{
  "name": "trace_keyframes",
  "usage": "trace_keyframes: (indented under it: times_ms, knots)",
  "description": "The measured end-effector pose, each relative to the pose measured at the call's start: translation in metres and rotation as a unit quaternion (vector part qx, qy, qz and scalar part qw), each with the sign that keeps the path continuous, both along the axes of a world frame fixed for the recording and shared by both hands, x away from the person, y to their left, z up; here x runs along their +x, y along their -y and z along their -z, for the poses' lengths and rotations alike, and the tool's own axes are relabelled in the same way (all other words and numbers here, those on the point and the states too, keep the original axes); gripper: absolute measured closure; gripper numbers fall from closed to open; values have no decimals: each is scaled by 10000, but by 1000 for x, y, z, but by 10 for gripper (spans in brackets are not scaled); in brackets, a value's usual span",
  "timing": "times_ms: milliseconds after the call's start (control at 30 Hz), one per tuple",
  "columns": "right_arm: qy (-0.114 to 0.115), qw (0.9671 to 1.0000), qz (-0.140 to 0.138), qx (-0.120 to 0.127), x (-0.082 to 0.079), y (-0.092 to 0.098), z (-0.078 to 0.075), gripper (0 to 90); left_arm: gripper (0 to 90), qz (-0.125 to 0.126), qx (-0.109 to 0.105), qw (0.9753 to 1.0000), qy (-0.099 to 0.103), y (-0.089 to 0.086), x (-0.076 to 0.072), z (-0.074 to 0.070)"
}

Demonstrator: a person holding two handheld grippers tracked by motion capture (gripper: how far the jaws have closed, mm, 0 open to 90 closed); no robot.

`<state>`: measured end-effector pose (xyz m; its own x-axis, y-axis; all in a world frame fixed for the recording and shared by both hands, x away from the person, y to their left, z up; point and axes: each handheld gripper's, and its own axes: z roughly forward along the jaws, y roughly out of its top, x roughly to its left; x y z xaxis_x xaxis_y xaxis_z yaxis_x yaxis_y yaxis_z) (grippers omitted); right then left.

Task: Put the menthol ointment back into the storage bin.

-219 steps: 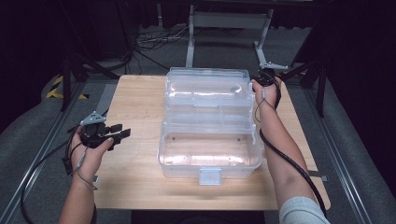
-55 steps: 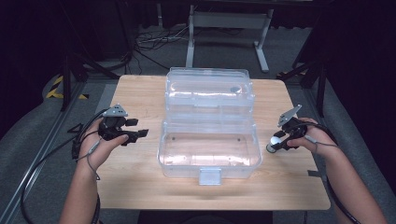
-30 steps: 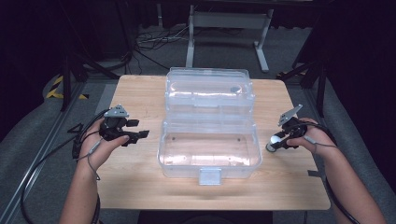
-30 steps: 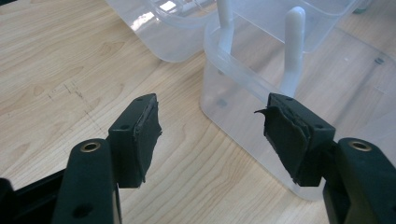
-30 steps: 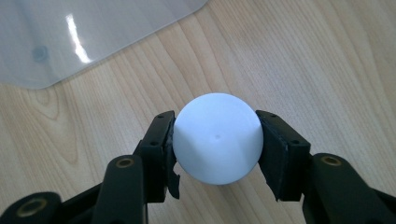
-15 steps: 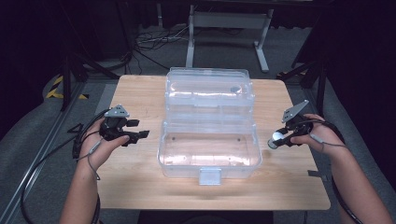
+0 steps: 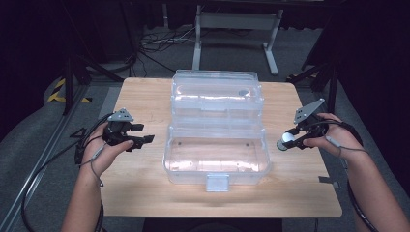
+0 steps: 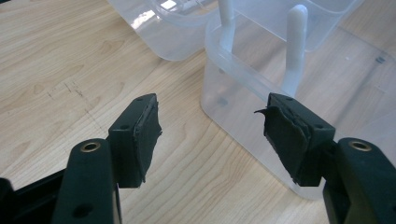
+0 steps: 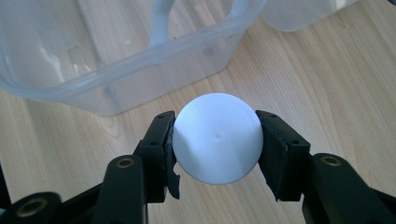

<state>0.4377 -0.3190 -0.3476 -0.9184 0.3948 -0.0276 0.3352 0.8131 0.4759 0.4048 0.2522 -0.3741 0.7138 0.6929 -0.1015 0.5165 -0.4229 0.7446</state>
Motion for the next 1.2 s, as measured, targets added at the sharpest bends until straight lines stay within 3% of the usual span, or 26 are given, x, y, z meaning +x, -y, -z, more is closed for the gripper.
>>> trace_keyframes:
  times_ms: [500,1200]
  knots:
    - [47,9996,-267,83,-16,-22,-26,506,362,4,-10,10000,-32,1,0,1]
    - [56,9966,-775,265,-32,-58,-40,506,362,4,-7,10000,-26,1,1,2]
